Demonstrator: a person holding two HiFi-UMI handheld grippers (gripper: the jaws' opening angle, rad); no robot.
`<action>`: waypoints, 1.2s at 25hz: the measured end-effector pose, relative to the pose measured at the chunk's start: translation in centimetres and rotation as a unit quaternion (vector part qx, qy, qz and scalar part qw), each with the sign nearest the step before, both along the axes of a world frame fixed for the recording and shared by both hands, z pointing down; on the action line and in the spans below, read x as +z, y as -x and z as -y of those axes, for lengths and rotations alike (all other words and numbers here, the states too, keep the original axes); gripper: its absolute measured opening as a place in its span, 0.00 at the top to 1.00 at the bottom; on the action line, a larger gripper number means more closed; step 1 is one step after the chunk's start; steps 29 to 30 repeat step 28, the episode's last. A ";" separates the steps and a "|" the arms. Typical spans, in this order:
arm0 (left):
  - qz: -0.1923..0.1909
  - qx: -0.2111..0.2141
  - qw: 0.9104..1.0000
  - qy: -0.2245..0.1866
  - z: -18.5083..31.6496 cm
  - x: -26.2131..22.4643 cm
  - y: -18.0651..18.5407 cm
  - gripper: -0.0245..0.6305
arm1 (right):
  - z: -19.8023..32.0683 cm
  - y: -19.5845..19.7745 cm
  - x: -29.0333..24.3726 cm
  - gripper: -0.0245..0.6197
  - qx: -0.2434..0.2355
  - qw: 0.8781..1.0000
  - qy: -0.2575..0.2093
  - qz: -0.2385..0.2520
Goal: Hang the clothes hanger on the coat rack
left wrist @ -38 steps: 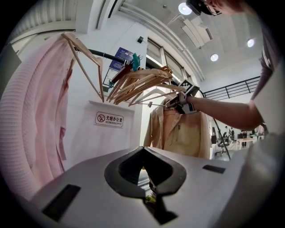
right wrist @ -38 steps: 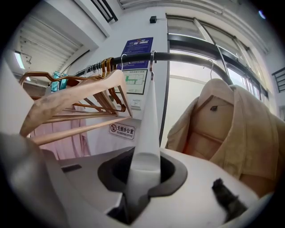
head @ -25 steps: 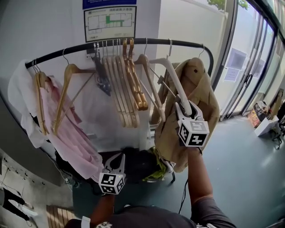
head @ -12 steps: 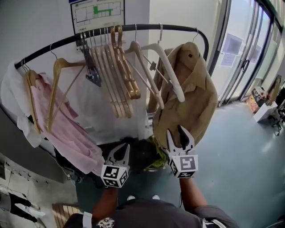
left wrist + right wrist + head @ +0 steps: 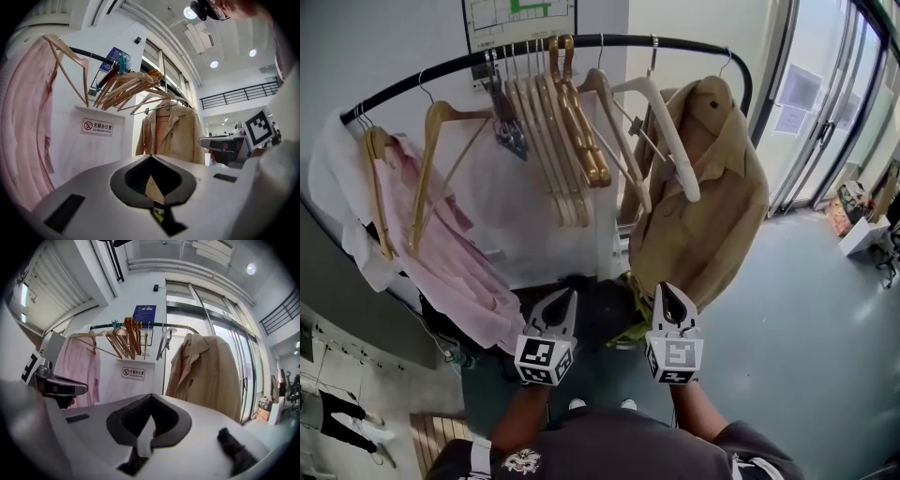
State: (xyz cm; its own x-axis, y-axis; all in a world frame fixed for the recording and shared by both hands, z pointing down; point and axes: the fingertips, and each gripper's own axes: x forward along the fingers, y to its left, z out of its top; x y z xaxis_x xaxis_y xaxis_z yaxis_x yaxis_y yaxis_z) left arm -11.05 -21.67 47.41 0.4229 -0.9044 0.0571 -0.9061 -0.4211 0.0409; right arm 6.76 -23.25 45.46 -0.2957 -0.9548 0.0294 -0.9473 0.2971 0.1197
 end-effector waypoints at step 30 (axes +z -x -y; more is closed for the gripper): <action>-0.002 -0.003 1.000 0.003 -1.3 0.8 0.7 0.95 | -0.5 2.7 2.3 0.94 -0.036 0.999 0.028 -0.014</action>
